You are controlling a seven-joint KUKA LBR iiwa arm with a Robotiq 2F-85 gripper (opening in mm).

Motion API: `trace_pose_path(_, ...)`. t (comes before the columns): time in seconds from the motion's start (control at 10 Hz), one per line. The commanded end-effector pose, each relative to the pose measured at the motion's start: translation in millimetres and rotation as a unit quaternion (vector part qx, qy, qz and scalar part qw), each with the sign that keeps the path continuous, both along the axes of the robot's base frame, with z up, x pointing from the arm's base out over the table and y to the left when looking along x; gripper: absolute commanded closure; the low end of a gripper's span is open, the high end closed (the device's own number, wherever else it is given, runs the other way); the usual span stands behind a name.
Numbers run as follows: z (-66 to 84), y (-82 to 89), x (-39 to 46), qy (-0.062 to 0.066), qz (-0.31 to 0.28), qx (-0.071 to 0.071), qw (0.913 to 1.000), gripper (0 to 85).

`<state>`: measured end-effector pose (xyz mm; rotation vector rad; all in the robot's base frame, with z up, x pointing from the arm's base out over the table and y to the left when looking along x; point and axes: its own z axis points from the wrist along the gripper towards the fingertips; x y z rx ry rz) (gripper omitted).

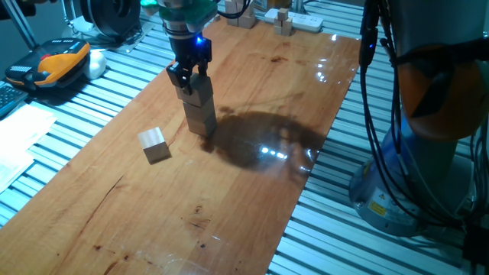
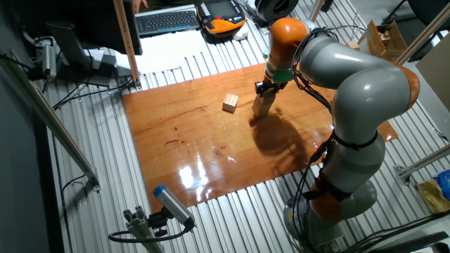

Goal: Stack the blocks in a vertical line of five

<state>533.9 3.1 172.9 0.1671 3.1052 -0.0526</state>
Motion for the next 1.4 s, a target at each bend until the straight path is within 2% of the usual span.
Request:
trace_pose_path(0.0,0.2,-0.1,0.0,-0.002,0.0,-0.001,1.0,51.0)
trace_pose_path(1.3,-0.7,-0.1,0.3,-0.013,-0.002,-0.001,0.9999,51.0)
